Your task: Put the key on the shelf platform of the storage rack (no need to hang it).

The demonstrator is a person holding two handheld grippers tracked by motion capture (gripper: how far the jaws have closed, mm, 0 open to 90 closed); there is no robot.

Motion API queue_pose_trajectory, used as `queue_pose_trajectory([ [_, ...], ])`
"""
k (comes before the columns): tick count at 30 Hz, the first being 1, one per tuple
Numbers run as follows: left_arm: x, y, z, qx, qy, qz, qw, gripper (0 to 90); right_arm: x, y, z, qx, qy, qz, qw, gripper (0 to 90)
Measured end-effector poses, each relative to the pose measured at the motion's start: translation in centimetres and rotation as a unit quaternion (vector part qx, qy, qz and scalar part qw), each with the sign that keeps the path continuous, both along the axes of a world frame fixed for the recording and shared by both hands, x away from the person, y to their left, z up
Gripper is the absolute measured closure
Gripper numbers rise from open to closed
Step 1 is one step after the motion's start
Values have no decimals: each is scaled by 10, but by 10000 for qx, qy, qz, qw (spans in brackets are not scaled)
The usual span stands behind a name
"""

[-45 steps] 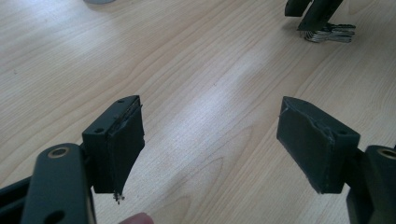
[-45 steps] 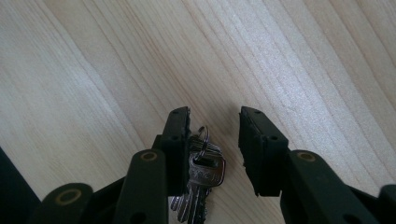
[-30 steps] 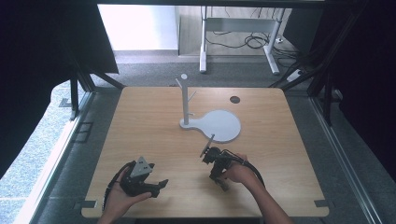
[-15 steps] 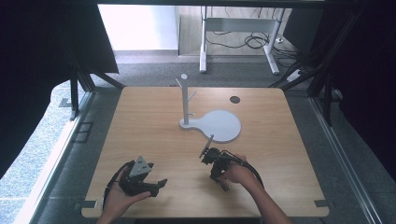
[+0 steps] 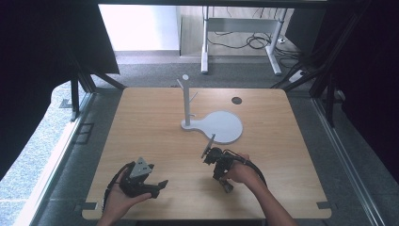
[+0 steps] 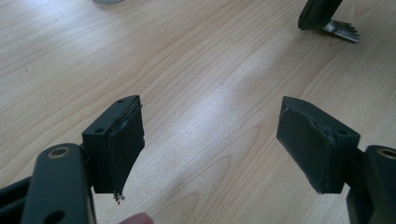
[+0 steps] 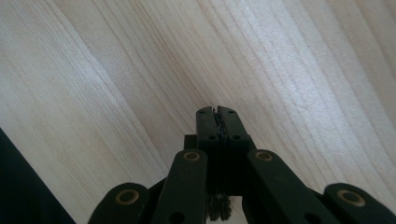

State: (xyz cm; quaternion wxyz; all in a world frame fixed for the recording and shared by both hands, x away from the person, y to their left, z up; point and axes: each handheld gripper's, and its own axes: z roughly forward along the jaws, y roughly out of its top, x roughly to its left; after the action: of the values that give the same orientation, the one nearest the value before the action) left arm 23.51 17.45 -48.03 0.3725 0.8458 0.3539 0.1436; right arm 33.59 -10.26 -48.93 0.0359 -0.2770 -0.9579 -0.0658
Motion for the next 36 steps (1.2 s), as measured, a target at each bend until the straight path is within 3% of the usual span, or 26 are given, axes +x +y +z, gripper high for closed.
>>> queue_pose_trajectory([
  [7, -1, 0, 1, -14, -14, 5, 10000, 233, 0, -6, 11, 11, -66, -32, 10000, 897],
  [14, 0, 1, 1, -7, -12, 14, 10000, 233, 4, -23, 38, 217, -185, -220, 9994, 898],
  [36, 0, 3, 3, -26, -36, 25, 10000, 232, 8, -38, 60, 334, -296, -364, 9983, 898],
])
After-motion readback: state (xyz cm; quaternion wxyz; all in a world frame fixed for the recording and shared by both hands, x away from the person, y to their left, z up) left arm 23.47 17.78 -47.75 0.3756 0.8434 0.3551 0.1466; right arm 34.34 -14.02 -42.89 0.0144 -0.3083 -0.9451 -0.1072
